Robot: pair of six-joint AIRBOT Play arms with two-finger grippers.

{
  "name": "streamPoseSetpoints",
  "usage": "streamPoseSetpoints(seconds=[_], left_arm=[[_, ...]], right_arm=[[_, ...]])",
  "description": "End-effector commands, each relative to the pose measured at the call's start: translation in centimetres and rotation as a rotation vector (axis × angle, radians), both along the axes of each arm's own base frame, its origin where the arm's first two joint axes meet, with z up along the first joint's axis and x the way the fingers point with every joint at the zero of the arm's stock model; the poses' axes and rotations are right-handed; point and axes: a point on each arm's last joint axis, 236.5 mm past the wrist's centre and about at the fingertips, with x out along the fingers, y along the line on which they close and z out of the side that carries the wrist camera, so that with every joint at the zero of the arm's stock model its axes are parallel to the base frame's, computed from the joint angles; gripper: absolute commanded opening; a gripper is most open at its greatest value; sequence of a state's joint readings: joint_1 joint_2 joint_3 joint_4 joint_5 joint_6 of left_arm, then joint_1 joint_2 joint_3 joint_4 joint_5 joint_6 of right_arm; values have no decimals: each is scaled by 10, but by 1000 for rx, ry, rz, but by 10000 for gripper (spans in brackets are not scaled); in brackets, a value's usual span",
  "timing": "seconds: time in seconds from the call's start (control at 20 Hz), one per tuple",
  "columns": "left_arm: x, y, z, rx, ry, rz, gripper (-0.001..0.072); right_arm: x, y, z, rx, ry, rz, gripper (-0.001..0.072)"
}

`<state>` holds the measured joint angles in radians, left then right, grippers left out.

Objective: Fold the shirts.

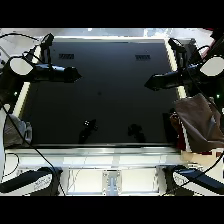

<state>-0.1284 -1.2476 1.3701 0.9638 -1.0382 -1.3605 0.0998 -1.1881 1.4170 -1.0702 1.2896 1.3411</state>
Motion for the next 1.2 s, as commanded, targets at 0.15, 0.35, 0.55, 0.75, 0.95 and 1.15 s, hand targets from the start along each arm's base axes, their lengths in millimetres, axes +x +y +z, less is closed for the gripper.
streamPoseSetpoints(seconds=[0.15, 0.35, 0.55, 0.75, 0.95, 1.15], left_arm=[[0, -2, 0, -11, 4, -1, 9], [2, -1, -6, -5, 16, 0, 10], [21, 43, -40, 203, 6, 48, 15], [33, 191, -56, 656, 6, 272, 18], [1, 361, -36, 900, 85, 670, 464], [-86, 492, -48, 807, 265, 1058, 707]], right_arm=[[0, 0, 0, 0, -1, -1, 444], [10, 0, 6, 11, -42, -23, 444], [11, 5, 10, 39, -47, -22, 444], [16, 8, 20, 64, -79, -29, 444], [23, 7, 28, 71, -114, -43, 444], [29, 6, 32, 77, -143, -60, 444]])
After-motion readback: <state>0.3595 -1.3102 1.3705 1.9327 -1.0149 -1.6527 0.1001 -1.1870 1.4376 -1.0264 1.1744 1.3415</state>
